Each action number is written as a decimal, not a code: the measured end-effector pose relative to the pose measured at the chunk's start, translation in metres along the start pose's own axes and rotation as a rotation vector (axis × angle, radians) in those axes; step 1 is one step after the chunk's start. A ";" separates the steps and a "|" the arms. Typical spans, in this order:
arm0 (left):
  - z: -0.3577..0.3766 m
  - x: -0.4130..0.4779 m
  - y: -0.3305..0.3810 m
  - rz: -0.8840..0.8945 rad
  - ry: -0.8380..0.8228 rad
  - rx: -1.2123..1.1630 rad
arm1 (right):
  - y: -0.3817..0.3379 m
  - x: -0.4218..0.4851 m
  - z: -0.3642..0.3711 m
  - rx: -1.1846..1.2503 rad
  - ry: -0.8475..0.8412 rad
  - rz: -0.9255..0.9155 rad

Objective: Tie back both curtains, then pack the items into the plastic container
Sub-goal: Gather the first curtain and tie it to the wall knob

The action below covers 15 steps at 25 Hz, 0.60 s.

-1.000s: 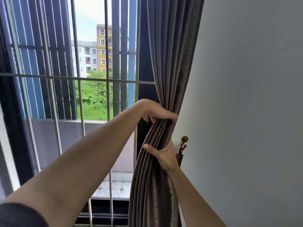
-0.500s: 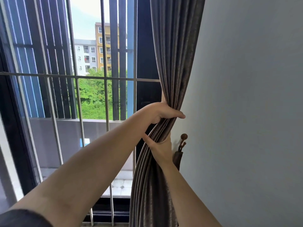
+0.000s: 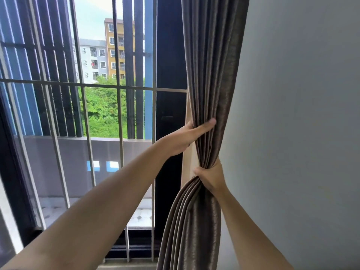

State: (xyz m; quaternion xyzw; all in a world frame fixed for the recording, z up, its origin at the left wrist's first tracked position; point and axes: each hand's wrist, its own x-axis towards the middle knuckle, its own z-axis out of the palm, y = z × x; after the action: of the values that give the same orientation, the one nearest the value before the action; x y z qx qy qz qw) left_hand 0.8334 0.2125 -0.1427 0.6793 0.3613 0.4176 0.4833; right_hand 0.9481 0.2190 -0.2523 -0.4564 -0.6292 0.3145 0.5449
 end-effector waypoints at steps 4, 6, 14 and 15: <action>0.012 0.008 -0.033 -0.064 0.192 -0.244 | 0.010 0.013 -0.045 0.106 0.037 -0.027; 0.019 0.011 -0.056 -0.152 0.381 -0.108 | 0.010 0.019 -0.065 0.126 0.046 -0.034; 0.037 0.040 -0.150 -0.363 0.376 0.503 | 0.030 0.052 -0.115 0.010 0.022 -0.038; 0.040 0.046 -0.157 -0.388 0.371 0.533 | 0.032 0.056 -0.119 0.000 0.027 -0.035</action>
State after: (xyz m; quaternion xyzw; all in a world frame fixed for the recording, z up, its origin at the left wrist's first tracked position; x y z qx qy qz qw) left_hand 0.8749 0.2824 -0.2910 0.6128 0.6606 0.3258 0.2862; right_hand 1.0722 0.2708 -0.2341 -0.4495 -0.6298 0.2986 0.5588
